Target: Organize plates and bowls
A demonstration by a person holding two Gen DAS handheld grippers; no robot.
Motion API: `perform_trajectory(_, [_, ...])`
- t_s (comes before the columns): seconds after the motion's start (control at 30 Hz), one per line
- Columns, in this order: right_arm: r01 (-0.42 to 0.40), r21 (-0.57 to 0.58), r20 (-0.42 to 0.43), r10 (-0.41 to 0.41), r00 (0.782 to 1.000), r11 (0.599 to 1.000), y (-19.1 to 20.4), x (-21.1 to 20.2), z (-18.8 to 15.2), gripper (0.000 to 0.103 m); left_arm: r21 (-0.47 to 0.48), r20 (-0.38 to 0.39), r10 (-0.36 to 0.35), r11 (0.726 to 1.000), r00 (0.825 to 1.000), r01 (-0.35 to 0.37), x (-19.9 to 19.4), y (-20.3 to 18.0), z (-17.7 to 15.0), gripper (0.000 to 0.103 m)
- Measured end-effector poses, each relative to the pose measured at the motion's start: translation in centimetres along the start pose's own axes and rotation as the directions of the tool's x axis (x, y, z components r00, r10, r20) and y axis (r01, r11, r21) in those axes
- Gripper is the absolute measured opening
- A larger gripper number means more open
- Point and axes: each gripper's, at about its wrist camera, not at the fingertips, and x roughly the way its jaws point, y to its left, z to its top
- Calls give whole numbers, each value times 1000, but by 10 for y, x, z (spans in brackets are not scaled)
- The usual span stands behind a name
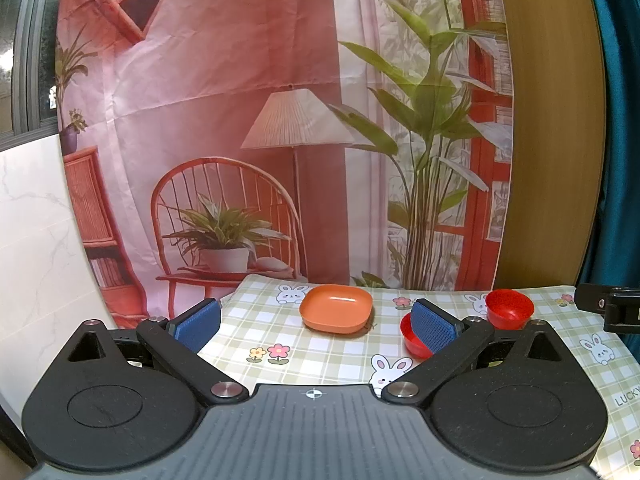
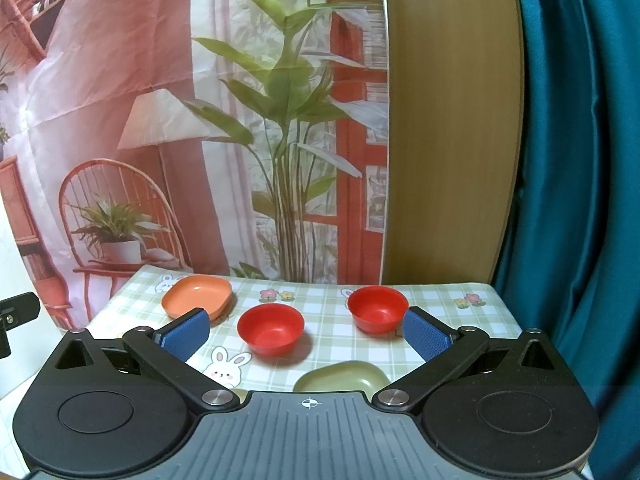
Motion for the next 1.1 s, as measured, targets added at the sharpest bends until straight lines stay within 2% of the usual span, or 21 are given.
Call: perform_trajectory(1.1, [-1,-1,3,1,1000,1000,0,-1,-1,103,-6,-1,1,1000,1000,-1,-1,-1,-2,102])
